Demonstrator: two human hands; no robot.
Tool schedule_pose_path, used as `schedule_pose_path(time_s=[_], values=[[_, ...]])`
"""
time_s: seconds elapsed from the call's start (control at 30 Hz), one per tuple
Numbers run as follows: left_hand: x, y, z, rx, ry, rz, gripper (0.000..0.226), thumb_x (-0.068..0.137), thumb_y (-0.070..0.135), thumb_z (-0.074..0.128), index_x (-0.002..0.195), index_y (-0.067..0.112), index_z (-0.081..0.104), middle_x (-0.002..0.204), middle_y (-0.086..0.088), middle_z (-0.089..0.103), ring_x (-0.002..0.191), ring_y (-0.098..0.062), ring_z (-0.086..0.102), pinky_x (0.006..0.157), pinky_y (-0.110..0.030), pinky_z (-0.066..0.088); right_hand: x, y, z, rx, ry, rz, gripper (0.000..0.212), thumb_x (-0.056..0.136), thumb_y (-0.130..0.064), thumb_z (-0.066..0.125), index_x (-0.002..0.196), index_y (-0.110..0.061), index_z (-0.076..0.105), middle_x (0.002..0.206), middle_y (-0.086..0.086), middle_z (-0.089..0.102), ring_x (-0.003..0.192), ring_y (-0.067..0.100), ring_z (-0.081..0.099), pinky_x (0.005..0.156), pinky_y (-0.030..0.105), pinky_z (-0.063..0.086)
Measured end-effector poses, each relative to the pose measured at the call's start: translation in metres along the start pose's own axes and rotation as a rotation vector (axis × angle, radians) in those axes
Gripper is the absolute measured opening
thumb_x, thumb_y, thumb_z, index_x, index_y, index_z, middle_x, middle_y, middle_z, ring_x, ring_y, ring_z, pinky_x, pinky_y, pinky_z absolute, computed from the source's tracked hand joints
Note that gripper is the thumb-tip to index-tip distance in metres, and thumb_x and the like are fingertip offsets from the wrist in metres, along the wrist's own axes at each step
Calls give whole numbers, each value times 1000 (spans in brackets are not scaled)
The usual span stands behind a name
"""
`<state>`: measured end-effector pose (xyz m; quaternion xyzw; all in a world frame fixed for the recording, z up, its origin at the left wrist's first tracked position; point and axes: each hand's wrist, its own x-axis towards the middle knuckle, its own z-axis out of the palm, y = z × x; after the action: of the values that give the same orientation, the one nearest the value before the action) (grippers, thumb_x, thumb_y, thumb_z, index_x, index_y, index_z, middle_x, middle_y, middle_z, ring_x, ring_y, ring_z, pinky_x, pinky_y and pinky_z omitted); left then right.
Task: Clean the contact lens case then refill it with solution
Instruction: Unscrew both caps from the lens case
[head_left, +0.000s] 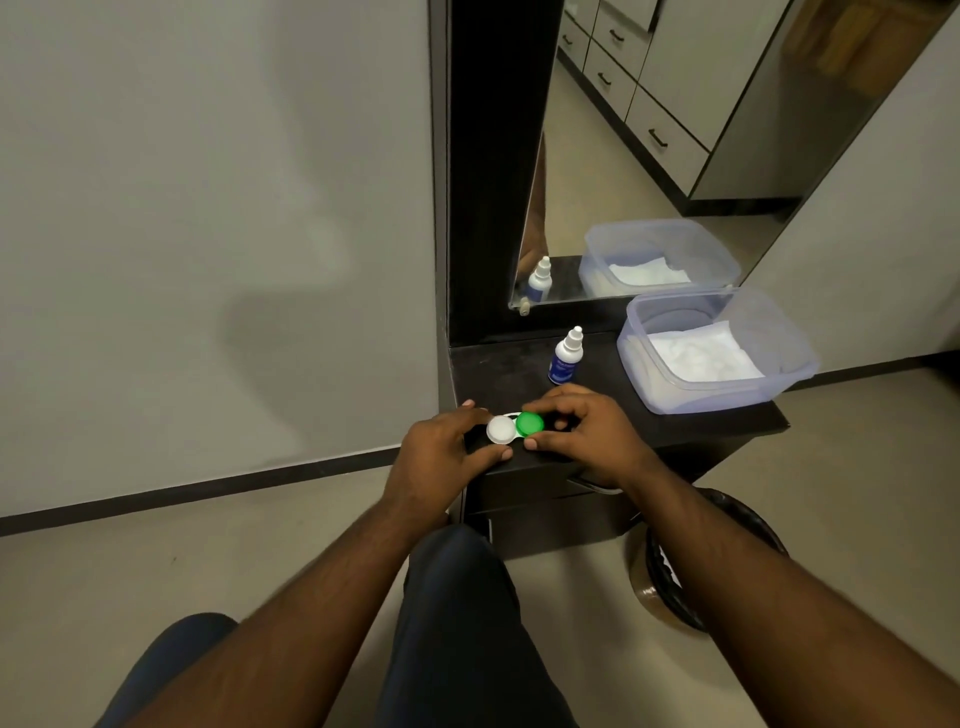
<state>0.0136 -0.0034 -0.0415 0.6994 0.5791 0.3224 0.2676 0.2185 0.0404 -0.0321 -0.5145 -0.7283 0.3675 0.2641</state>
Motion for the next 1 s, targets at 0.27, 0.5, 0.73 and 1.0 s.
schedule_pose_path(time_s=[0.27,0.5,0.73,1.0], values=[[-3,2,9,-96,38,21,61,78,29,76,135,24,53,134,4,58,127,-7,47,115,-32,28,1,-1,-2,12,-20,2,39,68,-16,82,105,-23,71,96,-14,61,81,-8,55,73,10,44],[-16,2,16,23,175,-1,47,84,31,70,128,21,60,124,-1,66,114,-16,60,113,-43,30,2,2,-1,2,-22,23,40,69,-21,81,107,-26,70,99,-14,61,86,3,57,73,14,45],[-10,6,19,-145,162,-58,44,80,25,75,122,20,64,125,-3,65,125,-11,50,108,-35,37,2,2,-1,-4,-32,31,40,70,-20,81,108,-24,69,99,-15,61,88,4,57,74,13,44],[-5,2,17,-198,34,-52,69,81,21,75,141,31,42,141,3,53,133,-16,45,115,-35,27,2,2,-1,10,-27,33,40,69,-19,81,107,-25,70,97,-15,60,84,2,56,73,13,43]])
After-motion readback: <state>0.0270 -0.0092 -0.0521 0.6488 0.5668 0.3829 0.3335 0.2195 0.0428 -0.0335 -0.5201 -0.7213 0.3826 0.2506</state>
